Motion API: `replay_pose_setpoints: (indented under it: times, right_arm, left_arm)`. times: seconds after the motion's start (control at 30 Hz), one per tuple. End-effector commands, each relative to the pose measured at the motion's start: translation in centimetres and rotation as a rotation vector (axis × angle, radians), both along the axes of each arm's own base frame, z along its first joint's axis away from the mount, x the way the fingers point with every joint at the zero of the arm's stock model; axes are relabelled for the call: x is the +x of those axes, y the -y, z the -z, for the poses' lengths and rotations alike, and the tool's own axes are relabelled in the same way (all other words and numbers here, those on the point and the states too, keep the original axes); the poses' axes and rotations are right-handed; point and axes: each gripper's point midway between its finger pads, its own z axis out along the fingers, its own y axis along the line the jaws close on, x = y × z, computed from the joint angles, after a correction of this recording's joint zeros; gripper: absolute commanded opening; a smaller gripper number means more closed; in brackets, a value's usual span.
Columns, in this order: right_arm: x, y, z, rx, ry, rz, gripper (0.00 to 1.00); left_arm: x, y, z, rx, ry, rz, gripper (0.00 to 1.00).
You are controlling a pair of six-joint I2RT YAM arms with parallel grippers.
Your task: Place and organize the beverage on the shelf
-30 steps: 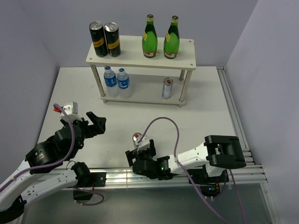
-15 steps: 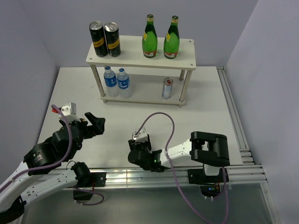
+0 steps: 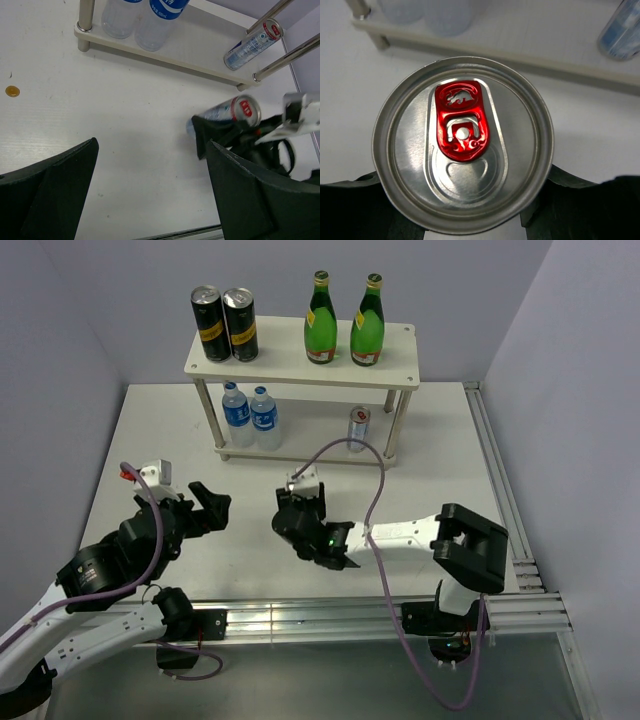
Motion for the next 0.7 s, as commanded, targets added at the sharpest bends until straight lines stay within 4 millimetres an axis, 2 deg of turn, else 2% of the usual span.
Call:
replay_pose_setpoints:
  times: [0.0, 0.1, 0.27, 0.4, 0.43, 0.6, 0.67]
  right_arm:
    - [4.0, 1.8, -7.5, 0.102, 0.112, 0.114, 0.00]
    - [6.7, 2.5, -9.7, 0.093, 0.136, 0.148, 0.00]
    - [10.2, 3.4, -10.4, 0.073, 0.139, 0.184, 0.00]
    - [13.1, 4.4, -9.6, 0.084, 0.103, 0.211, 0.00]
    - [14.2, 5.4, -9.4, 0.096, 0.095, 0.241, 0.00]
    - [16.6, 6.7, -7.4, 0.104, 0.041, 0.270, 0.00]
    - [17.2, 6.8, -7.2, 0.113, 0.039, 0.277, 0.00]
  left_arm:
    - [0.1, 0.6, -0.7, -0.017, 0.024, 0.025, 0.96]
    - [0.1, 0.8, -0.7, -0.013, 0.022, 0.037, 0.95]
    - [0.0, 0.9, -0.8, -0.018, 0.027, 0.046, 0.95]
    - [0.0, 0.9, -0.7, -0.015, 0.026, 0.044, 0.95]
    - [0.1, 0.9, -0.6, -0.014, 0.024, 0.044, 0.95]
    - [0.2, 1.1, -0.5, -0.004, 0.021, 0.049, 0.95]
    - [0.2, 1.2, -0.5, -0.002, 0.020, 0.051, 0.95]
